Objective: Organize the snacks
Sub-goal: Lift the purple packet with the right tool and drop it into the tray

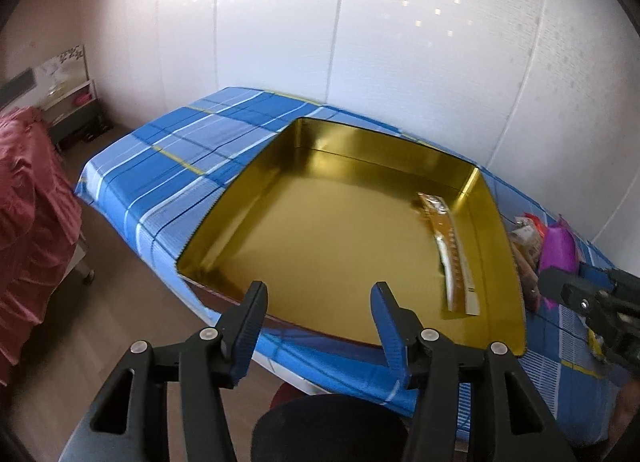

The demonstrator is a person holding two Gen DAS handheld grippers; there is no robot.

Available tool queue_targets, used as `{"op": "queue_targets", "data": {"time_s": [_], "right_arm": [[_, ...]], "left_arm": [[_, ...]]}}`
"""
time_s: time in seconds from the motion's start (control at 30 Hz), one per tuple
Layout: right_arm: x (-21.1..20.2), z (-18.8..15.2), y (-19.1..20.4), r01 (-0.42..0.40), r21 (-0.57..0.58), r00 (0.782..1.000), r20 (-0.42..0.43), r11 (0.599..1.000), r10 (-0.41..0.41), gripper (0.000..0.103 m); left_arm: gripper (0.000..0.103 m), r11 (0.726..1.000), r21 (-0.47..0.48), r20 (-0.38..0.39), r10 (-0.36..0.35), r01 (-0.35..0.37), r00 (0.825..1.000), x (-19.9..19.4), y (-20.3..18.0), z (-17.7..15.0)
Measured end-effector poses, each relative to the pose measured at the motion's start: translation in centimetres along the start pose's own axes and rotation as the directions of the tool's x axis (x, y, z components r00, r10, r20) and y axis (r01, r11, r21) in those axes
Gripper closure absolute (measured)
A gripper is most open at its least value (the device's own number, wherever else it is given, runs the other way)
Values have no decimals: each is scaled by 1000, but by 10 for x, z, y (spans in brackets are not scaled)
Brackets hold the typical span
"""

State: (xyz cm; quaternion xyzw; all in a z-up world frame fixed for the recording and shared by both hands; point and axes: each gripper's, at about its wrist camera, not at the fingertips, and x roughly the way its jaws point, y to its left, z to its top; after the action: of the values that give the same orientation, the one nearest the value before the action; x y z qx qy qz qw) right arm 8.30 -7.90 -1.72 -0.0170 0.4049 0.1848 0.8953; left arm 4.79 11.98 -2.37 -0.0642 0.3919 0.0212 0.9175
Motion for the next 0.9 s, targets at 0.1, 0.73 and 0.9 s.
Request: {"op": "queue_targets", "data": {"time_s": [0.1,0.73,0.9], "right_arm": [[19,1,3,-9,3,999,-43,1000,10,59],[-19,-52,-44,122,169,992,-10,978,-122,57],[-29,-74,-65,184,214,983,-27,959,-182,57]], "left_arm": [[48,1000,-7,-3,8,-8,1000,1,4,-1],[48,991,128,12,-50,48,999,-13,-42,-9],[47,980,183,10,-76,72,997,-19,-61,-13]]}}
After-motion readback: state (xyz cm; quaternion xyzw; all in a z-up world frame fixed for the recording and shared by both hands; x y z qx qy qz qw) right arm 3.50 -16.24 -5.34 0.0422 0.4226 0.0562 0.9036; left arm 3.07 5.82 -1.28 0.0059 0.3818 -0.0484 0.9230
